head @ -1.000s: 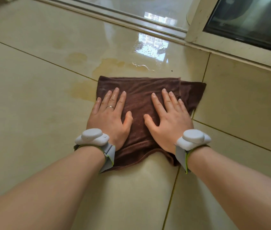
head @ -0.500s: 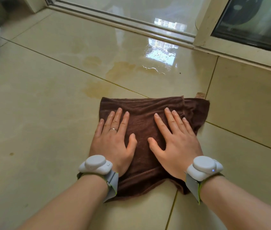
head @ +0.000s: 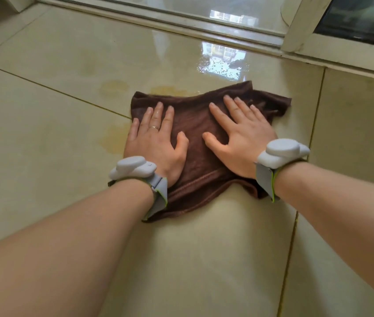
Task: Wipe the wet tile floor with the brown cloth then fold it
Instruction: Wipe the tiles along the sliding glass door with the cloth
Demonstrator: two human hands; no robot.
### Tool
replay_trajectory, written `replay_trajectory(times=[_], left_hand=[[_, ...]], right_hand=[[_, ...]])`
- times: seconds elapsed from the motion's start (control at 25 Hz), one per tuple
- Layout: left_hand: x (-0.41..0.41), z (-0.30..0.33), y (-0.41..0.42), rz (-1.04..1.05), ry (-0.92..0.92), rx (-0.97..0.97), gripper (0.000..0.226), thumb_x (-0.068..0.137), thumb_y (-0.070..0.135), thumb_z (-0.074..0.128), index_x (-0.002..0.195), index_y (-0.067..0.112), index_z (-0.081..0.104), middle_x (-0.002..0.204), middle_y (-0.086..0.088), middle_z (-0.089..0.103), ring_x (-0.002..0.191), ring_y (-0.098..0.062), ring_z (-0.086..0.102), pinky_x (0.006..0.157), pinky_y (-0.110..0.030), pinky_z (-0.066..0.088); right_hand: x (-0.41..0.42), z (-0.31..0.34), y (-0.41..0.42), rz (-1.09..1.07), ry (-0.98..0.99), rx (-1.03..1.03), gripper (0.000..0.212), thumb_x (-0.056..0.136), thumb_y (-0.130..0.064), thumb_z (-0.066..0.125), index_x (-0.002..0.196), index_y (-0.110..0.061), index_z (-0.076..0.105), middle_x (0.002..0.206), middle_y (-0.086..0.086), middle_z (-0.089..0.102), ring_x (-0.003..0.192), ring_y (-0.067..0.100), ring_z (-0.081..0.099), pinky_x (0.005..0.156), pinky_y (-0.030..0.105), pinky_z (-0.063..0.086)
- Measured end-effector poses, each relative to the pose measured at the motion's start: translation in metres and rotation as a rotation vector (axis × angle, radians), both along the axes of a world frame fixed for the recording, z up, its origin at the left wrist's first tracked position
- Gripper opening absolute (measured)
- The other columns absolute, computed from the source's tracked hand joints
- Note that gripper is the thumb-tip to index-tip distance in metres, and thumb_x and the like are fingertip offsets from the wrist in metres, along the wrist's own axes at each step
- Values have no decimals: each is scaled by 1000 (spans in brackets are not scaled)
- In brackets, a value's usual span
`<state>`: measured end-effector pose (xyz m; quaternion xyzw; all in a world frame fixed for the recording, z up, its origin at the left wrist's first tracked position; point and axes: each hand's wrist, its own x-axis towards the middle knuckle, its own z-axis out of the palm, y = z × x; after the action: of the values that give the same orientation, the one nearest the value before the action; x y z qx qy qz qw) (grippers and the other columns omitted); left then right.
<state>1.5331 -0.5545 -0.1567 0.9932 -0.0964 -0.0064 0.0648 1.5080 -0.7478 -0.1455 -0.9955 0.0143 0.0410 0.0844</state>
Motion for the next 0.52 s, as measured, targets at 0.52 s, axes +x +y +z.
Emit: replay_trajectory(times=[0.52], left_hand=[[-71,10,38,37,48,11,77,90,57,3,162,31,3,171,7,-1,157,-11,-2,127,-36,-2]], right_hand=[[-63,9,44,45,22,24,82,89,-71,12,164,-40,2,174,-3,-6,160,15,-7,129,40,-5]])
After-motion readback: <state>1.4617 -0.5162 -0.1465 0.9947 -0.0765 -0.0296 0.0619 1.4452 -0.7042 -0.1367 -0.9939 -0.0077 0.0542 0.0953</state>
